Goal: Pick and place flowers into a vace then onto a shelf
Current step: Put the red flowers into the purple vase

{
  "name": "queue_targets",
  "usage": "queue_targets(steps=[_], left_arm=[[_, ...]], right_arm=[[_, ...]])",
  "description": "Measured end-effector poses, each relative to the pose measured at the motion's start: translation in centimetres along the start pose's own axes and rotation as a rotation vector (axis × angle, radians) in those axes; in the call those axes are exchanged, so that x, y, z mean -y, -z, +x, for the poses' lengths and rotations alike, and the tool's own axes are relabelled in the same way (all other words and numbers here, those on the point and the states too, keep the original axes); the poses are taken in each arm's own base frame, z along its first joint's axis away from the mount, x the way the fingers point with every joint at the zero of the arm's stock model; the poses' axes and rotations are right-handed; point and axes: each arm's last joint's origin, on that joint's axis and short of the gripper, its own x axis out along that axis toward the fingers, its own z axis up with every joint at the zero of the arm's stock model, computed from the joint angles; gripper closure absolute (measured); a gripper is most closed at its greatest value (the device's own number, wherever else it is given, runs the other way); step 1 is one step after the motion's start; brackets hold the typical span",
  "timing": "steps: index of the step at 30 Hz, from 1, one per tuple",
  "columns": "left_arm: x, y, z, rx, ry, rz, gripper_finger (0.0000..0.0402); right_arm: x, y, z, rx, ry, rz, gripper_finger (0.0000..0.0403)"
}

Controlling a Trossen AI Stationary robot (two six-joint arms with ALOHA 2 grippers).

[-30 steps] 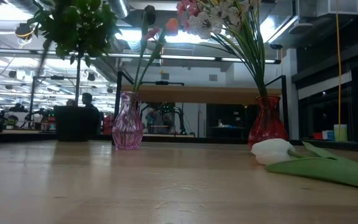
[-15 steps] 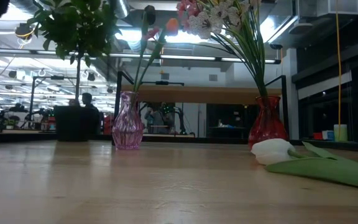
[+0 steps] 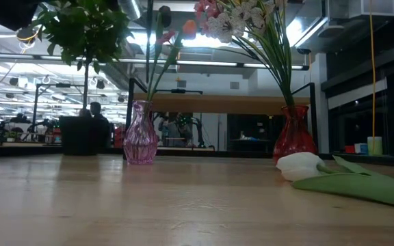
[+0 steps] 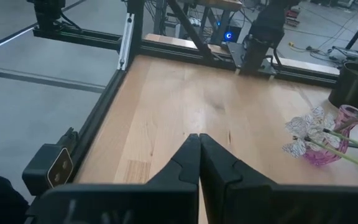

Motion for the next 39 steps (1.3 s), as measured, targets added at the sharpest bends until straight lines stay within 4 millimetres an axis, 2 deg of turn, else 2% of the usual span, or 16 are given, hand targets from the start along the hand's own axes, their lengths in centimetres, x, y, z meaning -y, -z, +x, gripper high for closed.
queue_targets(steps=[9, 27, 39], left_arm=[[-1.8, 0.3, 0.6, -0.016, -0.022, 0.012, 0.0398], [-3.3, 1.5, 1.2, -0.086, -0.055, 0.047, 0.0398], [-4.0, 2.2, 1.4, -0.126, -0.047, 0.0, 0.0398]], right_arm=[[0.0, 0.0, 0.0, 0.0, 0.0, 0.0, 0.0399], [0.0, 0.0, 0.0, 0.0, 0.0, 0.0, 0.0399], [0.0, 0.0, 0.0, 0.0, 0.001, -0.001, 0.0399]])
